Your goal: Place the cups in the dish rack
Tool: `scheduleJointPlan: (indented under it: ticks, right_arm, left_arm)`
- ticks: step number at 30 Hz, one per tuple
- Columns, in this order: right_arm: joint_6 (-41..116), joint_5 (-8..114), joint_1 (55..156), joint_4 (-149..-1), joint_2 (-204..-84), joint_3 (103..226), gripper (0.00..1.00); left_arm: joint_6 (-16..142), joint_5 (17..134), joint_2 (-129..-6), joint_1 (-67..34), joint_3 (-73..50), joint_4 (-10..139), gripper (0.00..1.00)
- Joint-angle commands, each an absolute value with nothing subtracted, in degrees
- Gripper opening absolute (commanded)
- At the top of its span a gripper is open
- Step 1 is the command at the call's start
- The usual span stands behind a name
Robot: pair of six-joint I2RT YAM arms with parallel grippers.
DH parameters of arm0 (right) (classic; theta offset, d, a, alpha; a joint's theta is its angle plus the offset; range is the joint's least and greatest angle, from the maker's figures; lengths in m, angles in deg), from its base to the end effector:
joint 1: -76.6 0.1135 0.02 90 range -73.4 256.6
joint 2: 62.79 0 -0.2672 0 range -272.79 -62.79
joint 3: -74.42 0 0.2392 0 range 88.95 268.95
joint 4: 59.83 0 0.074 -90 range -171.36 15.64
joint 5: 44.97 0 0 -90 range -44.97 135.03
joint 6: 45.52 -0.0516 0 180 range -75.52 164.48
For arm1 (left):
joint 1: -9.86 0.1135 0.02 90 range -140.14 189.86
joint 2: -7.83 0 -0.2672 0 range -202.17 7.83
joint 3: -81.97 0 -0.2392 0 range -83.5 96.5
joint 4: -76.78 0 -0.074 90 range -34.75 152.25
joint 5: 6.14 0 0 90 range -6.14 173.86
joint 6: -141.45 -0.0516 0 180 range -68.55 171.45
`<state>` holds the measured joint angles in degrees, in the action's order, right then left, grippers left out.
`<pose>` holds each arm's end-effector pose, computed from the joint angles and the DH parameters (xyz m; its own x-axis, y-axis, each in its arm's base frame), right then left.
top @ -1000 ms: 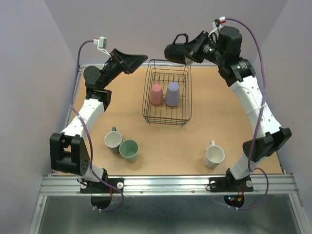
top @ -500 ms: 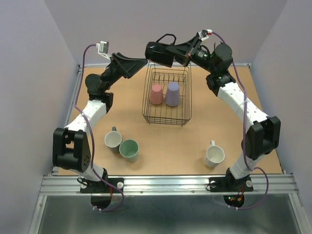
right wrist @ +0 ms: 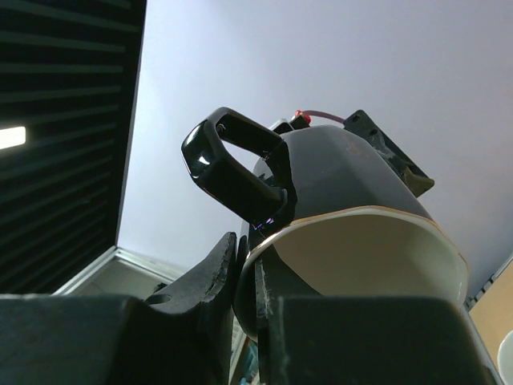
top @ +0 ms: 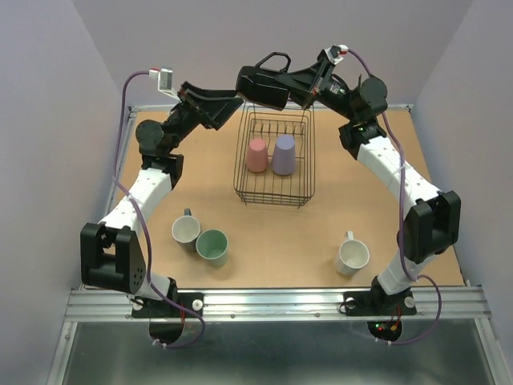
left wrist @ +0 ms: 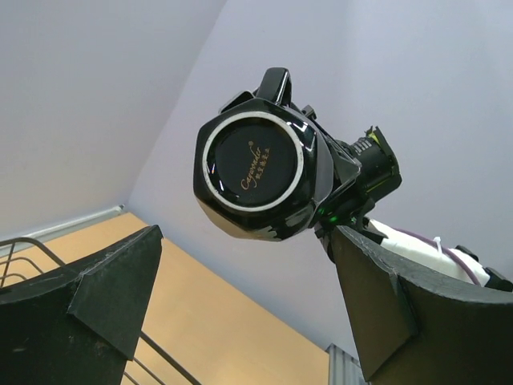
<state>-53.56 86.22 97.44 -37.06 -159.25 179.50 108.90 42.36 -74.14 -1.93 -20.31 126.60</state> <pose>0.3457 0.1680 0.4736 -0.8534 0.4724 -0.2203 -0.3711 -0.2539 0.8932 0.2868 -0.0948 0.4408 -0.1356 -0.6166 -0.7755 0.9159 0.2205 -0.3355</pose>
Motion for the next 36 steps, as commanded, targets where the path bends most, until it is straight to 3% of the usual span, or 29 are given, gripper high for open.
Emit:
scheduleJointPlan:
  ticks: [1, 26, 33, 36]
  right_arm:
    - [-59.8, 86.7, 97.5, -24.3, -157.6, 177.8, 0.00]
    - [-66.8, 85.3, 102.3, -14.5, -160.8, 172.6, 0.01]
    - [-69.8, 83.2, 102.3, -11.1, -161.8, 170.9, 0.00]
    - [-72.9, 81.2, 102.3, -7.1, -163.3, 170.7, 0.00]
  left_arm:
    - [105.9, 41.8, -72.7, -3.4, -18.1, 130.9, 0.99]
    - [110.6, 45.3, -76.8, -8.7, -13.7, 141.2, 0.98]
    - [112.0, 42.0, -78.7, -8.9, -12.1, 140.6, 0.71]
    - [112.4, 41.4, -79.1, -9.1, -12.0, 140.9, 0.53]
